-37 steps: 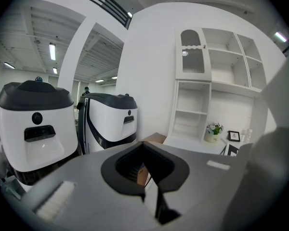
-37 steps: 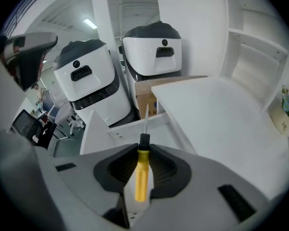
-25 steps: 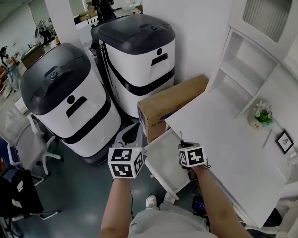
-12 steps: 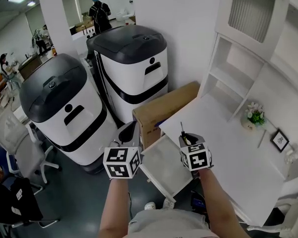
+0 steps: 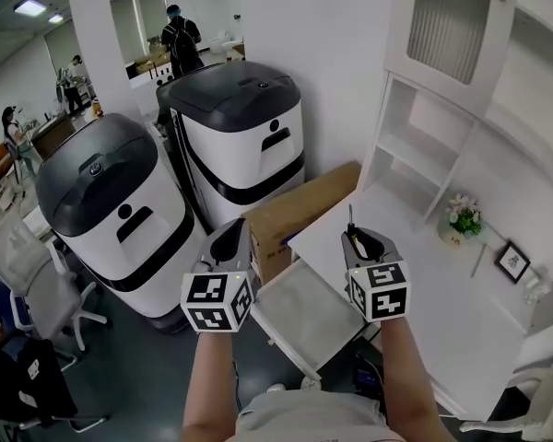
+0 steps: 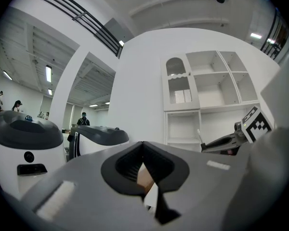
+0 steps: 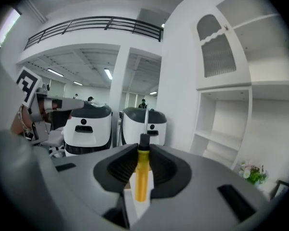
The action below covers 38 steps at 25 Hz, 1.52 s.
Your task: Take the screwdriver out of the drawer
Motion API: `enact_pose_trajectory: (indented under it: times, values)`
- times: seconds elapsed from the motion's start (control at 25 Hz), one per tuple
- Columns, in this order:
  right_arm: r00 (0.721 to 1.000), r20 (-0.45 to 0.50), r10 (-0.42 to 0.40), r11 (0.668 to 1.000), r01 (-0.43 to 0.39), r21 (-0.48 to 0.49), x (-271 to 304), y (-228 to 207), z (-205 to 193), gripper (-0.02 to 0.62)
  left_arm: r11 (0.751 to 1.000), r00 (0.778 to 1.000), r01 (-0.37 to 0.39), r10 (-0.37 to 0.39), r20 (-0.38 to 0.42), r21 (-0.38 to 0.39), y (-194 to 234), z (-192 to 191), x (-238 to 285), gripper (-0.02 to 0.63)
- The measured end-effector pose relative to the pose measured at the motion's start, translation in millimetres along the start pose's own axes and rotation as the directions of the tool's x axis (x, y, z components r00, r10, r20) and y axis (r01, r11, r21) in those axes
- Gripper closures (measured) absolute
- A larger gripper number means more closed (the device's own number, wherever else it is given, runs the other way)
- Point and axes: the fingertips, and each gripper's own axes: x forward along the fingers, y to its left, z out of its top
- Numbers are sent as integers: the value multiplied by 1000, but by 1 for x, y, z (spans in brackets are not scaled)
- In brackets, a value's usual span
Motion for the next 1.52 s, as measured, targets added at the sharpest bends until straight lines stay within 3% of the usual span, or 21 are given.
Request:
enact_pose_trajectory:
  times: [0.36, 0.8, 1.0, 1.28, 1.52]
  values:
    - [988, 148, -53, 999, 51, 19, -40, -31, 54, 511, 997, 997, -1, -5, 78, 75, -6, 39, 0, 597]
    - [940, 311, -136, 989, 145, -4, -85, -59, 117, 511, 988, 982, -3, -26, 189, 154, -16, 104, 3, 597]
    - [926, 344, -155, 986, 168, -10, -95, -61, 128, 511, 973, 977, -7, -42, 210, 229, -27, 121, 3, 597]
    - [912, 374, -171, 982, 189, -11, -108, -61, 137, 511, 974, 971, 1, -55, 232, 227, -32, 131, -2, 597]
    - [901, 390, -188, 979, 205, -1, -119, -61, 139, 511, 984, 970, 8, -52, 238, 179, -26, 130, -8, 597]
